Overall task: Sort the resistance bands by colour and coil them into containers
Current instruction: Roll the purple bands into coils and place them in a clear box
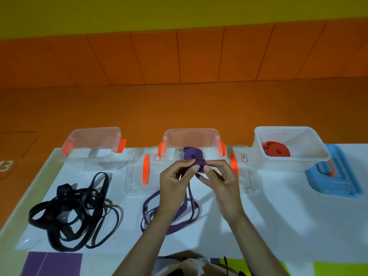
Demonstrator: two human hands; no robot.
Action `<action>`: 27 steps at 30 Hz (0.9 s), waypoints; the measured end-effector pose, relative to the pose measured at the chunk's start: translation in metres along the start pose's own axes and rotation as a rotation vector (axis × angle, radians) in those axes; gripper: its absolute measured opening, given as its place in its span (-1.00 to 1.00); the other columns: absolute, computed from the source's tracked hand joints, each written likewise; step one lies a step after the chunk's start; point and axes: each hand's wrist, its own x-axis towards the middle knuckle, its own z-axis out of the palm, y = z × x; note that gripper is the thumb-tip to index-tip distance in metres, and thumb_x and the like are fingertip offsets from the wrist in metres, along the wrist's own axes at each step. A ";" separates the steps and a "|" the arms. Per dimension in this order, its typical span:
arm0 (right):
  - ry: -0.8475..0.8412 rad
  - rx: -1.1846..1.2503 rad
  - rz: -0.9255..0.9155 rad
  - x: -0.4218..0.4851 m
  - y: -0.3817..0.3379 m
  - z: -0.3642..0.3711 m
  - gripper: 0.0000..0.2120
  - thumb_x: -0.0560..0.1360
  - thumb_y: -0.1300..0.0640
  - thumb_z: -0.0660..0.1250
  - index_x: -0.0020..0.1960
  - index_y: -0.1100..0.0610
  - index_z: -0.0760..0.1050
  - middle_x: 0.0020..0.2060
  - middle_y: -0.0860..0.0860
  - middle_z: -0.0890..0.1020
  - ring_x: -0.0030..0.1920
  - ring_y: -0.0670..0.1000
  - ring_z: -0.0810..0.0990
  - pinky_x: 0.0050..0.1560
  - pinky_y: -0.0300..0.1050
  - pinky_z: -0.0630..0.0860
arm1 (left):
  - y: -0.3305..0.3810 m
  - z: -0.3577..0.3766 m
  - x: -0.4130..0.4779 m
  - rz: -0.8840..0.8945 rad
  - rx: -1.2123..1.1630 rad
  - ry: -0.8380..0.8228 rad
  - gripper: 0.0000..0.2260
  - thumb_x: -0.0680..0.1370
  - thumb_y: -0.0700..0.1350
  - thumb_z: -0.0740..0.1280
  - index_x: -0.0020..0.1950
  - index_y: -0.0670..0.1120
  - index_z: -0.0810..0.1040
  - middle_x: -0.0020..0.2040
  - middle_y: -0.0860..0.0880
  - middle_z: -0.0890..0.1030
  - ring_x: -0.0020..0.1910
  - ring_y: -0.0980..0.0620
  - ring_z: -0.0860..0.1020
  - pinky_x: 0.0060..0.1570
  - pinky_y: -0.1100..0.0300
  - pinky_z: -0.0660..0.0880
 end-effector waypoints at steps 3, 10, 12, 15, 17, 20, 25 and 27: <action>0.041 -0.077 0.005 0.002 -0.003 0.001 -0.72 0.45 0.00 0.63 -0.01 0.14 0.63 0.03 0.12 0.73 0.15 0.17 0.72 0.25 0.14 0.65 | 0.006 0.002 0.003 0.035 0.083 -0.063 -0.82 0.61 -0.17 0.50 0.14 0.08 0.73 0.10 0.11 0.76 0.17 0.05 0.70 0.14 0.30 0.57; 0.061 0.011 -0.015 0.001 -0.004 0.003 -0.73 0.47 0.05 0.61 0.12 0.07 0.67 0.07 0.09 0.73 0.13 0.15 0.74 0.09 -0.05 0.69 | 0.004 0.012 -0.006 0.034 0.054 0.008 -0.80 0.59 -0.14 0.51 0.10 0.16 0.70 0.12 0.12 0.74 0.20 0.05 0.68 0.21 0.16 0.61; 0.067 0.103 0.017 0.001 -0.003 0.007 -0.64 0.45 -0.06 0.63 0.11 0.11 0.66 0.10 0.14 0.73 0.17 0.19 0.73 0.12 -0.01 0.68 | 0.004 0.014 -0.008 0.061 0.063 0.004 -0.77 0.58 -0.14 0.51 0.17 0.14 0.71 0.15 0.11 0.72 0.23 0.04 0.66 0.20 0.21 0.60; 0.053 0.150 0.052 0.003 -0.003 0.008 -0.63 0.43 -0.11 0.63 0.04 0.12 0.64 0.09 0.18 0.73 0.16 0.19 0.72 0.14 0.00 0.67 | 0.004 0.012 -0.008 0.119 0.124 -0.011 -0.73 0.58 -0.12 0.51 0.27 0.07 0.70 0.19 0.11 0.70 0.26 0.03 0.64 0.19 0.34 0.54; 0.037 0.082 0.071 0.005 -0.001 0.007 -0.74 0.45 -0.05 0.61 -0.01 0.07 0.65 0.08 0.17 0.74 0.16 0.17 0.72 0.12 -0.03 0.66 | 0.001 0.008 -0.008 0.139 0.184 -0.020 -0.71 0.61 -0.14 0.48 0.29 0.14 0.68 0.20 0.18 0.69 0.29 0.09 0.62 0.22 0.40 0.49; 0.064 -0.041 0.065 0.008 0.001 0.003 -0.84 0.48 0.05 0.61 -0.07 0.08 0.67 0.06 0.12 0.75 0.11 0.12 0.73 0.02 -0.10 0.63 | -0.003 0.006 -0.009 0.102 0.219 -0.051 -0.68 0.66 -0.17 0.41 0.33 0.18 0.65 0.25 0.24 0.65 0.34 0.14 0.58 0.26 0.40 0.48; 0.072 -0.040 0.015 0.009 0.001 -0.002 -0.83 0.51 0.10 0.59 0.00 0.10 0.64 0.02 0.18 0.73 0.03 0.18 0.74 -0.01 -0.08 0.67 | -0.002 0.007 -0.006 0.062 0.211 -0.130 -0.68 0.70 -0.11 0.36 0.43 0.16 0.61 0.29 0.20 0.60 0.38 0.12 0.53 0.26 0.42 0.45; 0.066 -0.016 0.002 0.009 -0.003 -0.002 -0.71 0.47 -0.03 0.61 0.09 0.06 0.63 0.04 0.17 0.73 0.06 0.18 0.73 0.00 -0.05 0.70 | 0.002 0.007 -0.005 0.032 0.180 -0.129 -0.66 0.71 -0.08 0.34 0.40 0.28 0.60 0.27 0.20 0.55 0.38 0.08 0.51 0.25 0.39 0.45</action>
